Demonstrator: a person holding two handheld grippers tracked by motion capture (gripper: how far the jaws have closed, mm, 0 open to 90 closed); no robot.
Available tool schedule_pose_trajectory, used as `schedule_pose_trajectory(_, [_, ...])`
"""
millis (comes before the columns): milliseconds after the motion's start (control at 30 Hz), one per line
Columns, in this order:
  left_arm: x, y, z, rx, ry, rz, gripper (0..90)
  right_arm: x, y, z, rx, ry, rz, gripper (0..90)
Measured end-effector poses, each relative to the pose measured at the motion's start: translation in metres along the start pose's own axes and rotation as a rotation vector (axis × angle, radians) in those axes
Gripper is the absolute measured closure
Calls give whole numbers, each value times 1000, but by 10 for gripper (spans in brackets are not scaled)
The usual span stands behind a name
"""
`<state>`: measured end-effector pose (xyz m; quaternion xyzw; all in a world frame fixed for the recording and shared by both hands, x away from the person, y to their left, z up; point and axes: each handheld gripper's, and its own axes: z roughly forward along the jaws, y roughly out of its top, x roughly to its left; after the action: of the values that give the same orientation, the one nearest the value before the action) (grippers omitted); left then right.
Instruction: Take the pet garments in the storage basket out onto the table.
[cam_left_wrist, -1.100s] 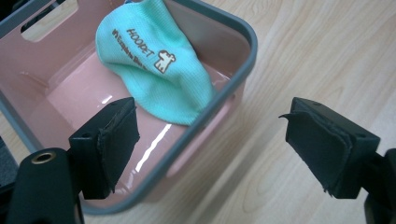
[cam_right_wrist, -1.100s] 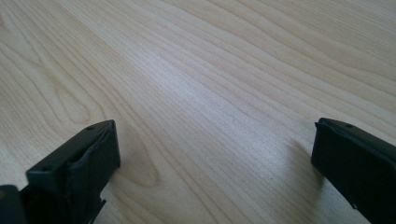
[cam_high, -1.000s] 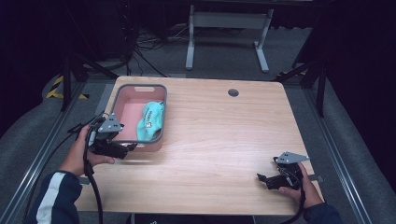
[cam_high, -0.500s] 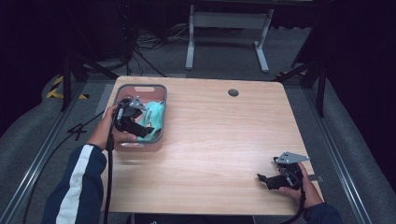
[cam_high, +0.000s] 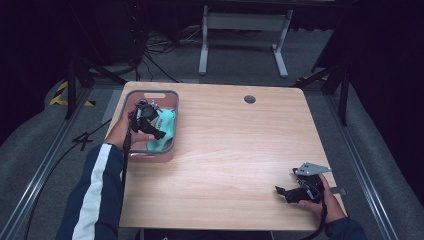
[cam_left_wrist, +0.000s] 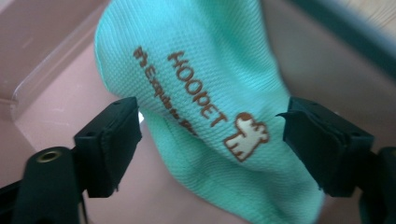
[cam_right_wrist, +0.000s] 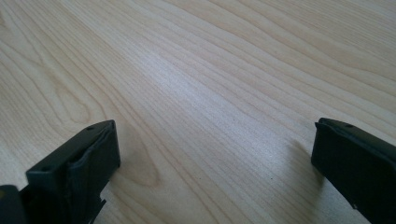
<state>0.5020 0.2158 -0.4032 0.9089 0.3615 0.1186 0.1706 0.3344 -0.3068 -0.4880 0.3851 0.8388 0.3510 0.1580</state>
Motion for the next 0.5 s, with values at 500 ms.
schedule_pose_trajectory(500, [8,11,38,143,-46,-69,152,0,0,0,-1,0,0,13])
